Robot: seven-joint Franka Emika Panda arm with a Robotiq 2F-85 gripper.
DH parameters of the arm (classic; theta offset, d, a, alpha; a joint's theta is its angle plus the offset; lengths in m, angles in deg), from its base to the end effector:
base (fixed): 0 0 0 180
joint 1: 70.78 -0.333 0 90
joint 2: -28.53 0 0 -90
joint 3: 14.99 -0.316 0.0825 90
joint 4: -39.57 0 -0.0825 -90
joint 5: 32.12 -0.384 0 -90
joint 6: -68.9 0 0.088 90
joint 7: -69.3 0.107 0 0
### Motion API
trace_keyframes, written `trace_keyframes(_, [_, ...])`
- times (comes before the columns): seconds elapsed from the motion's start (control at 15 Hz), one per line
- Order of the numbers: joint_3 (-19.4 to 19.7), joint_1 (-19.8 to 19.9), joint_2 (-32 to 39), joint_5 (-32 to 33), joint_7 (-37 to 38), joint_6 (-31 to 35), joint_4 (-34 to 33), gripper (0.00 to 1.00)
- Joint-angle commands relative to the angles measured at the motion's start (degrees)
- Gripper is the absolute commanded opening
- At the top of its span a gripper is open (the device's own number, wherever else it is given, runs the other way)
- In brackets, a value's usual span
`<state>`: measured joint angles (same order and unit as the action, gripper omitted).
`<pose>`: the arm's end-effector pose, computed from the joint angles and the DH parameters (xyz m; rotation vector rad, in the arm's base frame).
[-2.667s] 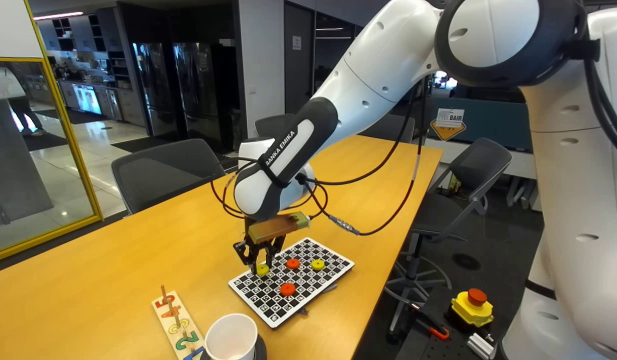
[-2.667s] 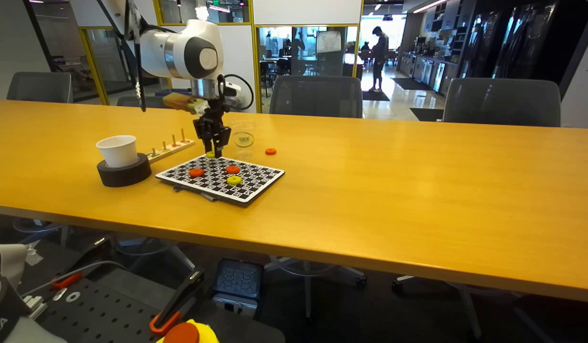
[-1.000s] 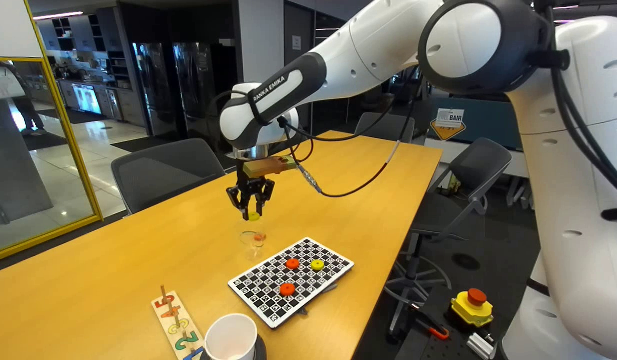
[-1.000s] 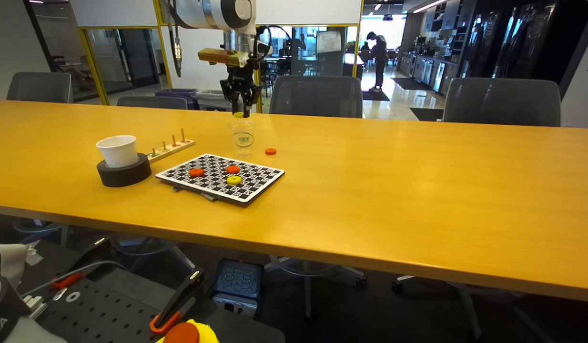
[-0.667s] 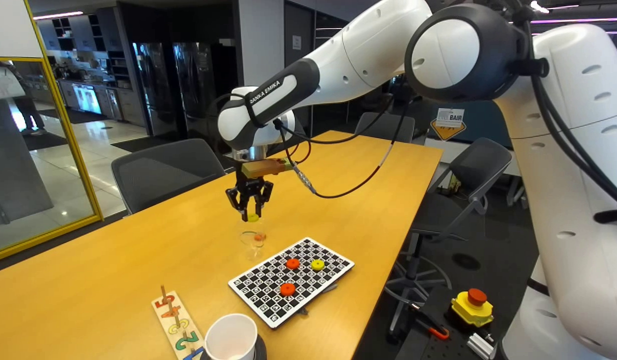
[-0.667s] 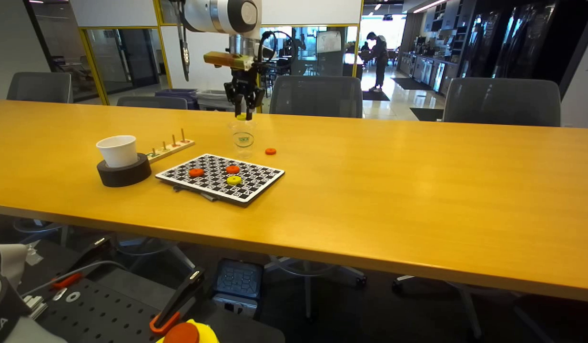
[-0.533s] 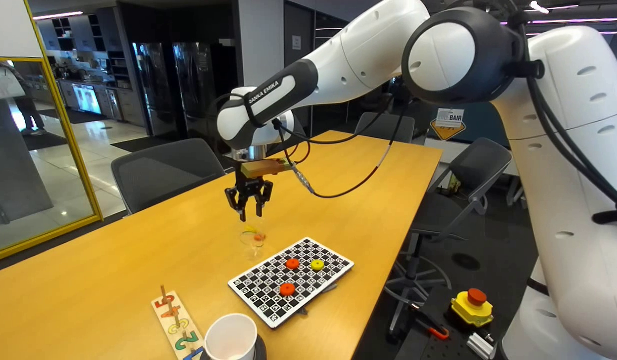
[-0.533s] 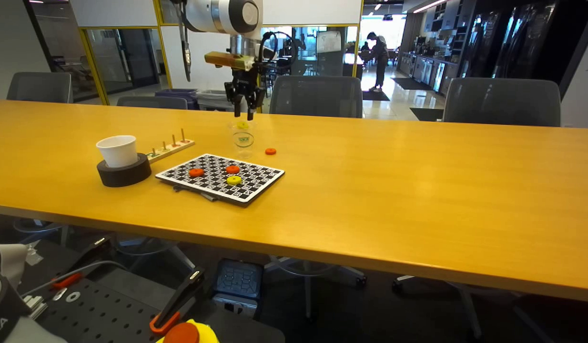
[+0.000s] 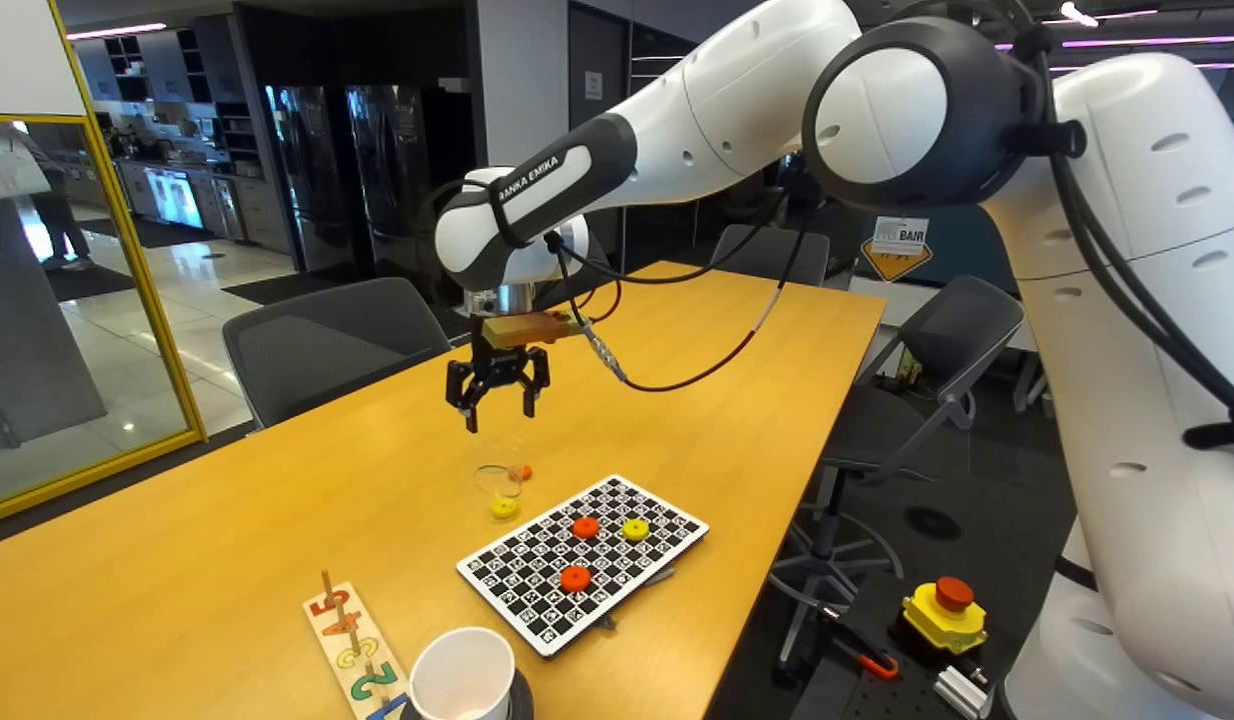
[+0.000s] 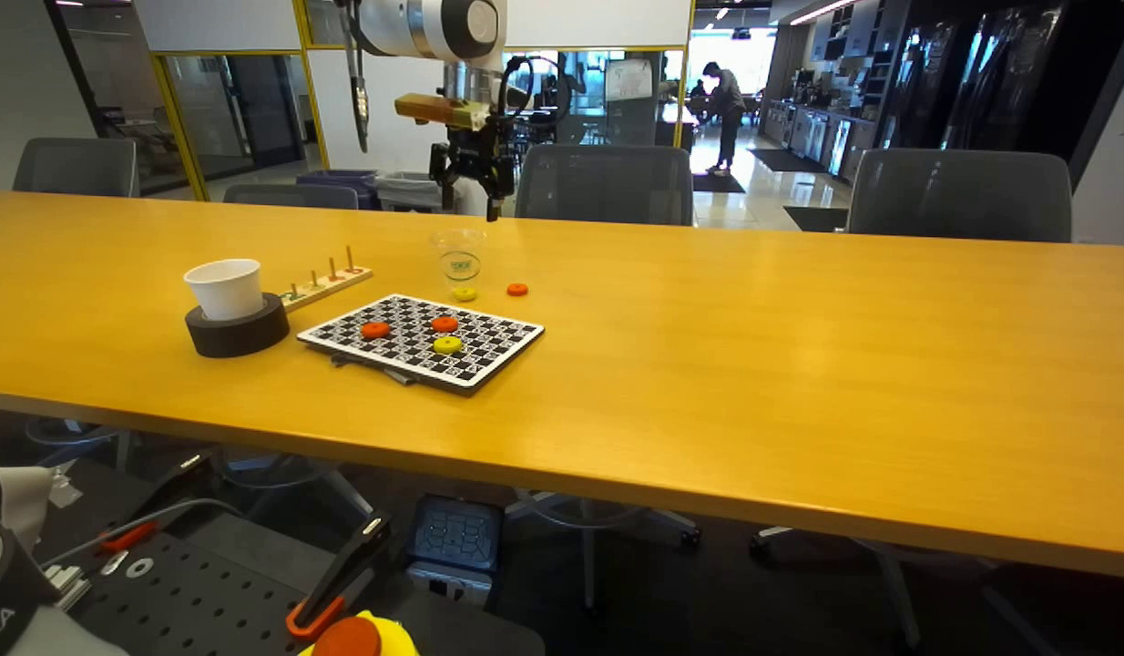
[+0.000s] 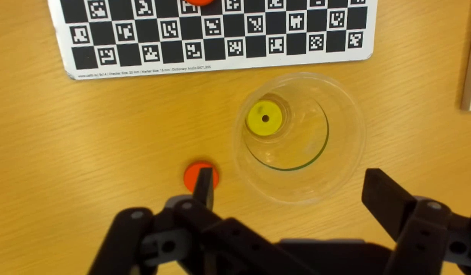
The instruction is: Put an orange block in the white cup then put the yellow block in the clear cup, then put two orange blocks in the white cup and lastly put the yellow block in the clear cup
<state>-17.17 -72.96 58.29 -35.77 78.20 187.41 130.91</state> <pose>0.6811 0.0519 0.3282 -3.0668 0.1773 0.0819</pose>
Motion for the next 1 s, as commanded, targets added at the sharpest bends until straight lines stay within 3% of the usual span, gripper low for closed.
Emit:
trace_keyframes(0.0, [0.68, 0.44, -0.19, -1.38, 0.65, -0.52, -2.21, 1.0])
trace_keyframes(0.47, [2.75, 0.53, 4.25, -1.44, 7.15, 1.12, -7.59, 1.0])
trace_keyframes(0.93, [3.28, 0.61, 11.55, -6.0, 15.96, 5.69, -11.96, 1.0])
